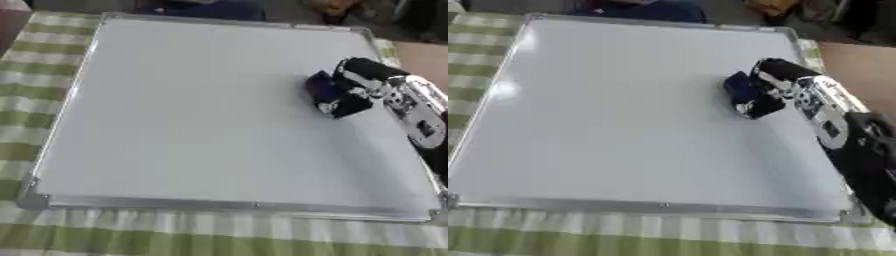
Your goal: Wipe the whiteboard clean with a brush.
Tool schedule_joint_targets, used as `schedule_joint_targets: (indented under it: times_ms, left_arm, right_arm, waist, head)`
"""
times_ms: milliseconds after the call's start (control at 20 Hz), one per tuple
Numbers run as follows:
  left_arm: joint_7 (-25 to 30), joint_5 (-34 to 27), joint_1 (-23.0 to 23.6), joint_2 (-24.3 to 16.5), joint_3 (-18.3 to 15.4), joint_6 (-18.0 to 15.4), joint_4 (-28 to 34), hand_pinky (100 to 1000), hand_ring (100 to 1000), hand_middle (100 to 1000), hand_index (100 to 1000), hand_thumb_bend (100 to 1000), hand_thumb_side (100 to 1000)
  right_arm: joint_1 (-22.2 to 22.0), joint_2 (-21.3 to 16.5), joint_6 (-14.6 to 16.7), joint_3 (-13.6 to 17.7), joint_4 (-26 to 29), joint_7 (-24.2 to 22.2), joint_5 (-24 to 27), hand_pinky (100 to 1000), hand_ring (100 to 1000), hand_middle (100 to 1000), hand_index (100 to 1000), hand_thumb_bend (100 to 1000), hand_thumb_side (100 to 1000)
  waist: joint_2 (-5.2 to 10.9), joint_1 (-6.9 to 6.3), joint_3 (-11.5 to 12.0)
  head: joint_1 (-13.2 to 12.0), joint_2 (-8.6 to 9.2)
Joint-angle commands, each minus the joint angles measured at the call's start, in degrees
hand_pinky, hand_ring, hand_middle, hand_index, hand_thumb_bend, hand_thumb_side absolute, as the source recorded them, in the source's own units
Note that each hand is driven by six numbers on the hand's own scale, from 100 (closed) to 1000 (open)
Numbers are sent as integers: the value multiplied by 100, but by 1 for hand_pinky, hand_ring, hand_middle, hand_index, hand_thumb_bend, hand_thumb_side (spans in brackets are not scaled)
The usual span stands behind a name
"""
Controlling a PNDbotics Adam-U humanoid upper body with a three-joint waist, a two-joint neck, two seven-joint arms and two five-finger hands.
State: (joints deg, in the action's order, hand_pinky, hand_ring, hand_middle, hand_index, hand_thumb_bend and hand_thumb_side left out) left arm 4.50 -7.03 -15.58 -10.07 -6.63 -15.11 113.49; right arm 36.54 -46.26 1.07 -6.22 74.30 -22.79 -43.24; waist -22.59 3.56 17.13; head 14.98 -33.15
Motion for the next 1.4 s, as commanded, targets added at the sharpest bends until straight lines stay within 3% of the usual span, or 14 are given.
schedule_joint_targets:
  times_ms: [50,600,700,1250,1400]
  left_arm:
    - [11,25,-28,-88,-26,0,110,497,493,488,425,100,1000]
    - [15,25,-17,-92,-28,14,110,498,494,489,425,100,1000]
    - [9,21,-17,-96,-32,14,110,499,494,489,426,100,1000]
    - [8,16,-3,-102,-33,34,110,498,494,489,426,100,1000]
    - [13,14,-3,-101,-33,34,110,498,493,489,426,100,1000]
  right_arm:
    - [-142,-200,-46,-36,-111,-14,-89,564,645,244,378,100,405]
    - [-208,-269,88,-25,84,-143,69,591,675,333,406,100,503]
    - [-228,-290,127,-27,102,-156,36,600,691,391,405,100,533]
    - [-371,-345,175,-32,361,-94,102,651,684,358,380,100,527]
    - [-378,-355,163,-46,379,-112,93,621,612,367,391,100,538]
  waist:
    - [58,-41,-26]
    - [90,-48,-32]
    - [101,-53,-38]
    - [139,-45,-72]
    - [141,-43,-63]
  head:
    - [-19,3]
    - [-32,-3]
    - [-29,-7]
    - [-40,-2]
    - [-37,3]
